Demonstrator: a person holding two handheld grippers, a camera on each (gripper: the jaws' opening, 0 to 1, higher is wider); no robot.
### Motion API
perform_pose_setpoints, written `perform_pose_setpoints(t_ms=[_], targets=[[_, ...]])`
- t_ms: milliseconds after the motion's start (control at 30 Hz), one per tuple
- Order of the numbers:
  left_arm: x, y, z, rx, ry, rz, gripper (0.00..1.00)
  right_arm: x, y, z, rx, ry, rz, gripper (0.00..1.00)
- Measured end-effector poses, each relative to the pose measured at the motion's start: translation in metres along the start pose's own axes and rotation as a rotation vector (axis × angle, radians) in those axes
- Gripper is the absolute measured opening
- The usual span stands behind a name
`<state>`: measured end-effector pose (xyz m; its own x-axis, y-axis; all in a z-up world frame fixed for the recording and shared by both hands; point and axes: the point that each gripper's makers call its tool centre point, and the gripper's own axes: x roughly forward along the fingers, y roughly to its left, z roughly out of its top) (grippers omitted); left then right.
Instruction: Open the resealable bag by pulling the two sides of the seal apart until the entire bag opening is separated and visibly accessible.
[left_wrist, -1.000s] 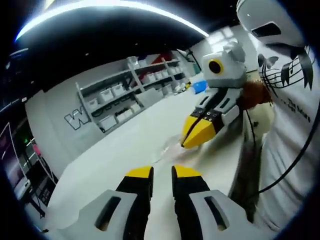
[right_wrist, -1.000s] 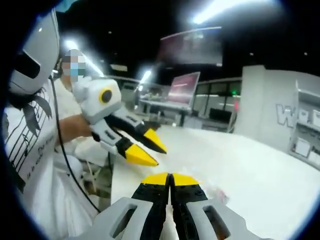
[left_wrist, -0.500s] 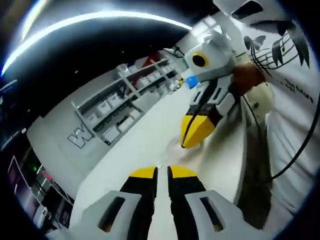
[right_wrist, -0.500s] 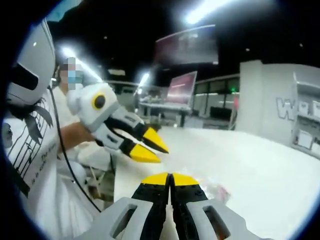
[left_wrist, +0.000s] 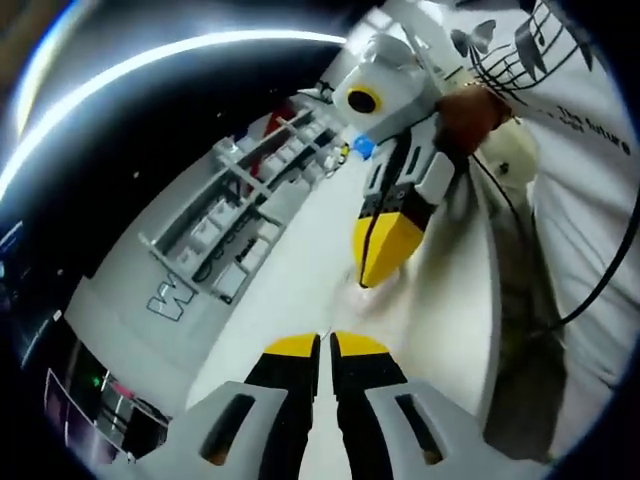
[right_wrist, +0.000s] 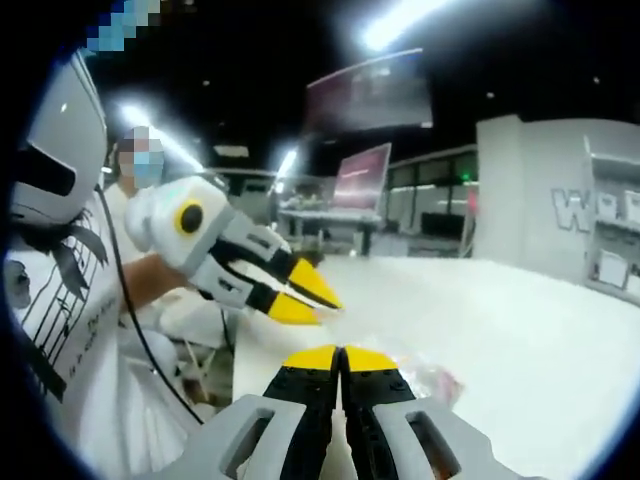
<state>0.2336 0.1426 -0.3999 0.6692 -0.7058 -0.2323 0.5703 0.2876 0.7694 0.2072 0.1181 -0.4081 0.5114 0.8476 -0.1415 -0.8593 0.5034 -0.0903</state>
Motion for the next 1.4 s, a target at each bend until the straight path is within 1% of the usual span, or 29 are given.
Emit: perform_pose_setpoints(t_ms=[133,300,500,633,767,933,1033,1067,1100,1167,1233,1267,1333,1400], targets=[[0.002,-0.004,0.001,0.077,0.016,-0.023,0.05,0.0,0.0,0.001,0.009,-0.004,0.001,0.0],[0.004,-0.007,0.001,0.126,0.029,-0.037,0.05,-0.001,0.0,0.001,0.019,-0.008,0.003,0.0],[0.004,-0.007,0.001,0.172,0.031,-0.032,0.02,-0.002,0.0,0.002,0.051,-0.017,0.011,0.0],[0.004,-0.009,0.001,0.203,0.033,-0.027,0.01,-0.003,0.001,0.002,0.054,-0.015,0.011,0.0],[0.004,-0.01,0.001,0.205,0.032,-0.028,0.01,-0.004,0.001,0.001,0.072,-0.009,0.017,0.0],[0.002,-0.008,0.002,0.205,0.027,-0.013,0.01,-0.008,0.002,0.0,0.136,-0.009,0.044,0.0],[0.0,-0.006,0.002,0.206,0.024,-0.002,0.01,-0.016,0.0,0.007,0.213,-0.054,0.059,0.0],[0.0,-0.006,0.002,0.207,0.025,-0.001,0.01,-0.021,-0.004,0.011,0.257,-0.084,0.062,0.0],[0.0,-0.006,0.002,0.206,0.026,0.0,0.01,-0.024,-0.006,0.014,0.283,-0.104,0.063,0.01],[0.0,-0.008,0.0,0.207,0.029,-0.003,0.01,-0.033,-0.016,0.025,0.362,-0.181,0.066,0.01],[0.0,-0.009,-0.001,0.213,0.031,-0.006,0.01,-0.043,-0.029,0.041,0.439,-0.283,0.065,0.02],[0.0,-0.01,-0.001,0.214,0.031,-0.007,0.01,-0.045,-0.033,0.044,0.45,-0.303,0.063,0.04],[0.001,-0.01,0.0,0.219,0.025,-0.009,0.01,-0.045,-0.036,0.044,0.426,-0.283,0.051,0.06],[0.001,-0.009,0.004,0.228,0.015,-0.007,0.01,-0.041,-0.038,0.044,0.406,-0.258,0.032,0.05]])
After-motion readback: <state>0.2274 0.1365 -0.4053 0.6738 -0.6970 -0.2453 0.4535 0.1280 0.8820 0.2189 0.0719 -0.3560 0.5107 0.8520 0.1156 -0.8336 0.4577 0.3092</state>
